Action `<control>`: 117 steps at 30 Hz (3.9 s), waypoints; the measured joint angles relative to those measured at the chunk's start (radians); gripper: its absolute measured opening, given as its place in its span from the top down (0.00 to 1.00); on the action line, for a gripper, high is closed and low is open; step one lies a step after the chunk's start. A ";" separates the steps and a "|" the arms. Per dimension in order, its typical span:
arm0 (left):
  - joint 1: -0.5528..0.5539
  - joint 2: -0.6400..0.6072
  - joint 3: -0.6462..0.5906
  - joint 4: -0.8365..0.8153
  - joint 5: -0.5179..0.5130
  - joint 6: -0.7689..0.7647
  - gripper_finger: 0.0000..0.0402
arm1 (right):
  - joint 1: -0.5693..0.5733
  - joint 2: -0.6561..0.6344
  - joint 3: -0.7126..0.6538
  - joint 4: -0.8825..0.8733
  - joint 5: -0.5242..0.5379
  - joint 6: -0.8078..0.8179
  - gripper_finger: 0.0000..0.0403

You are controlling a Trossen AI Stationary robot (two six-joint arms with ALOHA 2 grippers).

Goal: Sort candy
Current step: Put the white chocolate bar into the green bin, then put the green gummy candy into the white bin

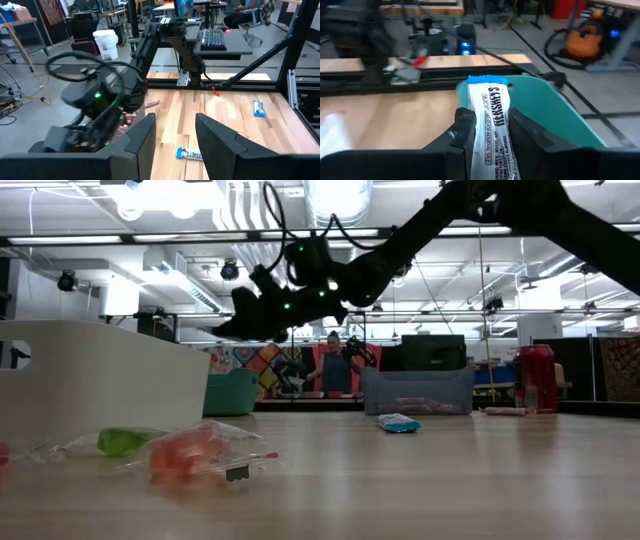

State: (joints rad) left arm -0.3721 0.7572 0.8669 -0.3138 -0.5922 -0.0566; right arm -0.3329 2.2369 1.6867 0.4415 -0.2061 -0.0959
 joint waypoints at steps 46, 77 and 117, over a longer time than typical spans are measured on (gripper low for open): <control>-0.007 0.332 -0.098 0.113 0.124 -0.218 0.69 | 0.246 -0.613 -0.155 -1.184 0.002 0.127 0.55; -0.134 1.086 0.451 -0.345 0.417 -0.390 0.54 | 0.761 -0.846 -0.598 -1.117 0.130 0.703 0.55; -0.128 1.278 0.524 -0.463 0.398 -0.481 0.97 | 0.892 -0.845 -0.603 -1.115 0.312 0.793 0.55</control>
State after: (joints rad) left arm -0.5006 2.0354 1.3906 -0.7766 -0.1947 -0.5377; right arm 0.5592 1.3922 1.0836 -0.6739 0.1062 0.6971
